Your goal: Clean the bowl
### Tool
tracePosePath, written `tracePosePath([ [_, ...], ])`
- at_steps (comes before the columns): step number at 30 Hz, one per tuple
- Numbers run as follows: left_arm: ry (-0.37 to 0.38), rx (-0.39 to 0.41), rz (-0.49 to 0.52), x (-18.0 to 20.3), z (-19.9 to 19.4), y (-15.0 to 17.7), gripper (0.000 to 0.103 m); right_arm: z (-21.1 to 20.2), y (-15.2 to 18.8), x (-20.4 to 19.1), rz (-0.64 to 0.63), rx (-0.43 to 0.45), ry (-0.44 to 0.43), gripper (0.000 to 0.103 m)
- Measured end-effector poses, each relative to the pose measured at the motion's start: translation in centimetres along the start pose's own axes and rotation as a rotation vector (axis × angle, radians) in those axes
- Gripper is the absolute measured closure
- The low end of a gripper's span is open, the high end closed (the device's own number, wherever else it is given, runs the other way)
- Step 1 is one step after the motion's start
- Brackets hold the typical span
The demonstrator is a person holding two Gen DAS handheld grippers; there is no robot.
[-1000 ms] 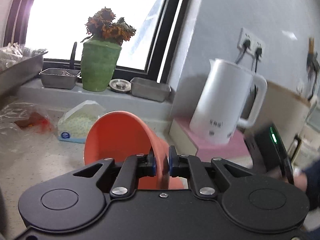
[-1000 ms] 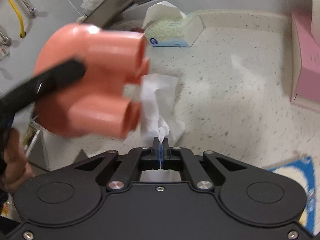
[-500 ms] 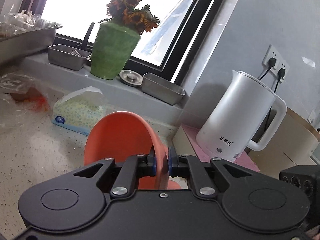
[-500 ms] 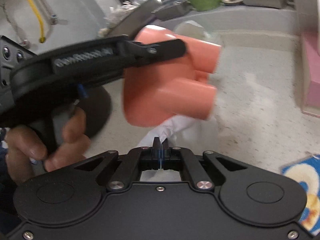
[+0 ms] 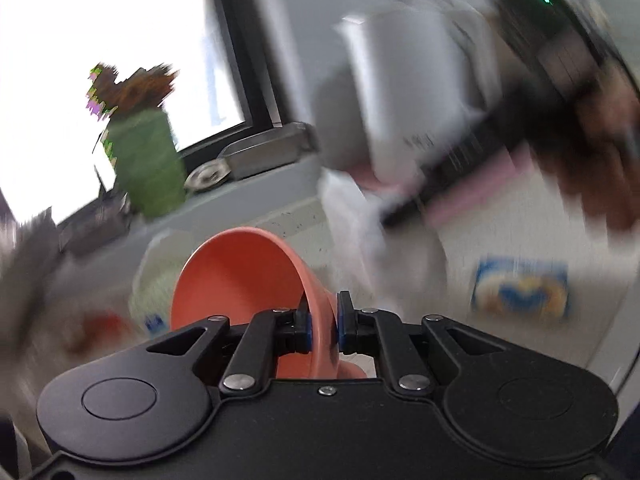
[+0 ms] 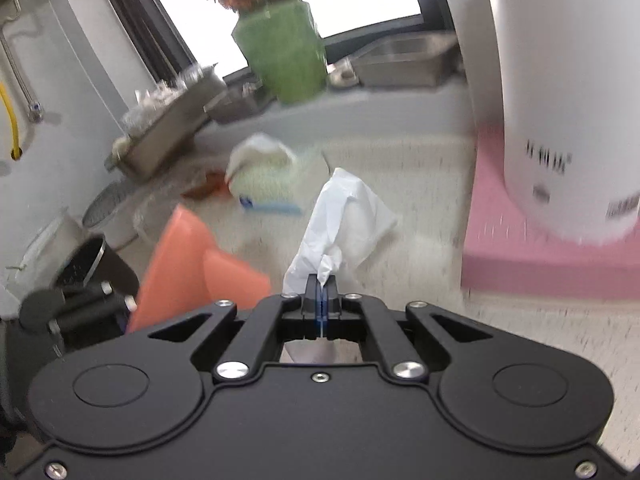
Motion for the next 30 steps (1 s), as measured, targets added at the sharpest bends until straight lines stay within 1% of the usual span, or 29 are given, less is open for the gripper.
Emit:
tracePosePath([
  [1,0.008,-0.006,0.075,0.5,0.1,0.3,0.092,0.0,-0.2,0.0,0.005,0.005,-0.005,0.102],
  [2,0.015,-0.009,0.122,0.7,0.2,0.4,0.092,-0.1,-0.4,-0.1,0.006,0.009,-0.008,0.102],
  [6,0.067,-0.033,0.423,2.6,1.0,1.8,0.092,-0.4,-0.7,-1.1,-0.009,0.024,-0.033,0.102],
  [9,0.104,-0.042,0.527,3.6,1.6,2.6,0.091,-0.9,-1.0,-1.8,0.005,0.043,-0.069,0.102],
  [12,0.132,-0.046,0.634,5.0,2.2,3.3,0.091,-1.7,-1.3,-2.7,0.038,0.051,-0.132,0.102],
  [14,0.146,-0.047,0.682,5.8,2.5,3.7,0.089,-1.9,-1.2,-3.3,0.041,0.045,-0.158,0.102],
  [16,0.154,-0.054,0.701,6.2,2.7,3.9,0.088,-1.6,-0.8,-4.2,0.032,0.022,-0.172,0.102],
  [19,0.165,-0.060,0.748,6.8,2.9,4.5,0.084,-0.6,0.1,-4.9,0.021,-0.015,-0.172,0.102],
  [21,0.162,-0.056,0.759,6.8,2.9,4.4,0.079,-0.1,0.6,-4.8,0.018,-0.031,-0.161,0.102],
  [24,0.118,-0.044,0.803,6.7,2.9,4.5,0.077,0.9,1.1,-3.9,0.040,-0.062,-0.131,0.102],
  [25,0.097,-0.034,0.826,6.7,2.8,4.6,0.073,1.0,1.3,-3.6,0.041,-0.068,-0.122,0.102],
  [26,0.076,-0.024,0.850,6.7,2.7,4.7,0.064,1.4,1.5,-3.3,0.042,-0.076,-0.107,0.102],
  [27,0.058,-0.015,0.868,6.7,2.6,4.8,0.058,1.7,1.6,-3.0,0.044,-0.082,-0.095,0.102],
  [29,0.035,-0.005,0.864,6.6,2.1,4.9,0.055,1.9,1.8,-2.7,0.053,-0.088,-0.093,0.102],
  [30,0.024,-0.002,0.826,6.3,1.7,4.6,0.053,2.1,1.8,-2.6,0.056,-0.091,-0.090,0.102],
])
Point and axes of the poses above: each gripper's, at about its wrist camera, not at the fingertips, and z roughly the way its jaws point, x to its right, y to its underside, the point moved 8 cm from there along z, roughly the way its jaws point, and after that the axes turned 2 degrees about x, right-handed, at the moved point
